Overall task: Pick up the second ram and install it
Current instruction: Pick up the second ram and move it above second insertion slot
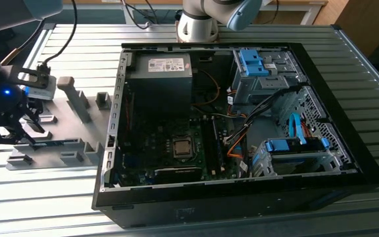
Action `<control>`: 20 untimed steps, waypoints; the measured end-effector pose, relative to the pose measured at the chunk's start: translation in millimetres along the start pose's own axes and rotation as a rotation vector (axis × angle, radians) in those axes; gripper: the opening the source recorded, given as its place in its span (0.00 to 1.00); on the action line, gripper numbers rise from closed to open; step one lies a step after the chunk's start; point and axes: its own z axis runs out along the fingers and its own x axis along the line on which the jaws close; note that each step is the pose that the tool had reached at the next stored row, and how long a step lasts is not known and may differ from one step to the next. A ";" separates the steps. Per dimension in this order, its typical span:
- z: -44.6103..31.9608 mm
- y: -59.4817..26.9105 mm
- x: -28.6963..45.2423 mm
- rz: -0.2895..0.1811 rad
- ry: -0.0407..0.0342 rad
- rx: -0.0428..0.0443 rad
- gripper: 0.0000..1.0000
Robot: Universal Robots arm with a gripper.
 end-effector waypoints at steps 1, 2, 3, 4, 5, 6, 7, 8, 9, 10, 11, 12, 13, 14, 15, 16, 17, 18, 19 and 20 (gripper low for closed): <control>1.0 0.0 0.0 -0.020 0.0004 0.0001 0.37; 2.0 0.0 0.0 -0.038 0.0007 0.0003 0.37; 2.9 -0.1 0.0 -0.056 0.0009 0.0006 0.37; 3.8 -0.1 0.0 -0.074 0.0012 0.0007 0.37; 4.5 -0.1 0.0 -0.089 0.0014 0.0009 0.37; 5.2 -0.1 -0.1 -0.100 0.0016 0.0010 0.37; 5.8 -0.1 0.0 -0.105 0.0017 0.0017 0.37; 6.1 0.0 0.0 -0.106 0.0013 0.0037 0.37; 6.6 0.1 0.0 -0.106 0.0000 0.0087 0.37; 7.0 0.1 0.0 -0.106 -0.0015 0.0143 0.37; 7.3 0.0 0.0 -0.106 -0.0027 0.0197 0.37; 7.5 0.0 0.0 -0.106 -0.0037 0.0236 0.37; 7.9 0.0 0.0 -0.107 -0.0042 0.0244 0.37; 8.2 0.0 0.1 -0.112 -0.0043 0.0246 0.37; 8.4 0.0 0.1 -0.128 -0.0041 0.0246 0.37; 8.9 0.0 0.1 -0.146 -0.0040 0.0248 0.37; 9.4 0.0 0.1 -0.164 -0.0039 0.0249 0.37; 10.0 0.0 0.1 -0.182 -0.0039 0.0251 0.37; 10.6 -0.1 0.1 -0.200 -0.0038 0.0252 0.37; 11.5 -0.1 0.1 -0.218 -0.0037 0.0254 0.37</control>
